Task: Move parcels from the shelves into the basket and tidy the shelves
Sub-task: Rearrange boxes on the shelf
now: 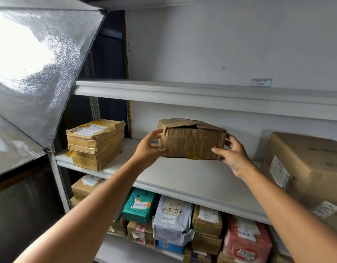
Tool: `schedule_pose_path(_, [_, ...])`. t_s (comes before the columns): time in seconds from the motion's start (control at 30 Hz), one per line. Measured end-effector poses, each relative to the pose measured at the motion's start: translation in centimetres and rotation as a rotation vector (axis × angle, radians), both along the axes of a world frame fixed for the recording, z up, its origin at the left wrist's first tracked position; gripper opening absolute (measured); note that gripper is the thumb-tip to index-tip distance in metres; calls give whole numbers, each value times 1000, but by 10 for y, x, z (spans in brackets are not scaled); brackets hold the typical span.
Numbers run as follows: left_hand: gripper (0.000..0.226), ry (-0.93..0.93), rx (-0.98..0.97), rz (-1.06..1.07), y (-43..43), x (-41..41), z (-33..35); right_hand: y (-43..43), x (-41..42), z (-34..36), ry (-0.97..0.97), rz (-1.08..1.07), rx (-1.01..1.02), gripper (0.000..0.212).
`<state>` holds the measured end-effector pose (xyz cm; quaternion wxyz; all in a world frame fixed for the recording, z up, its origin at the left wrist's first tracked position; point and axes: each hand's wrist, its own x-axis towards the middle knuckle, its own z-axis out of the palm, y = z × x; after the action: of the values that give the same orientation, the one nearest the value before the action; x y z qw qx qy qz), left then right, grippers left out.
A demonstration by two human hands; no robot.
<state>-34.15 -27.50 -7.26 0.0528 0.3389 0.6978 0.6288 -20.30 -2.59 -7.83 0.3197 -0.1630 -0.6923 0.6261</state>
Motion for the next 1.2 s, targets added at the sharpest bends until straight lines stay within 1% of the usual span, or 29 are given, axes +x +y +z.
schedule_pose_path(0.17, [71,37,-57,3,7,-1,-4,7,2,-6,7,8,-72,51])
schedule_pose_path(0.4, [66,10,-58,14,6,3,-6,5,1,-8,27,20,-110,58])
schedule_pose_path(0.57, [68,-9,-40,0,2,6,-4,2,0,-7,6,1,-46,57])
schedule_pose_path(0.73, [71,-42,-12,4,-3,9,1,-9,-2,-4,1,-51,70,53])
schedule_pose_path(0.87, [67,-66,-14,19,-6,8,1,-16,-2,-2,-24,-71,139,59])
schedule_pose_path(0.9, [66,-70,-12,24,-7,7,1,-17,-1,-1,-31,-63,145,58])
schedule_pose_path(1.0, [67,-77,-16,34,-7,3,-2,-24,4,2,-45,-32,151,44])
schedule_pose_path(1.03, [67,-77,-21,33,-7,1,-3,-25,6,3,-49,-26,151,43])
schedule_pose_path(1.2, [64,-83,-18,14,-8,-7,-1,-31,12,-3,-58,-35,217,54])
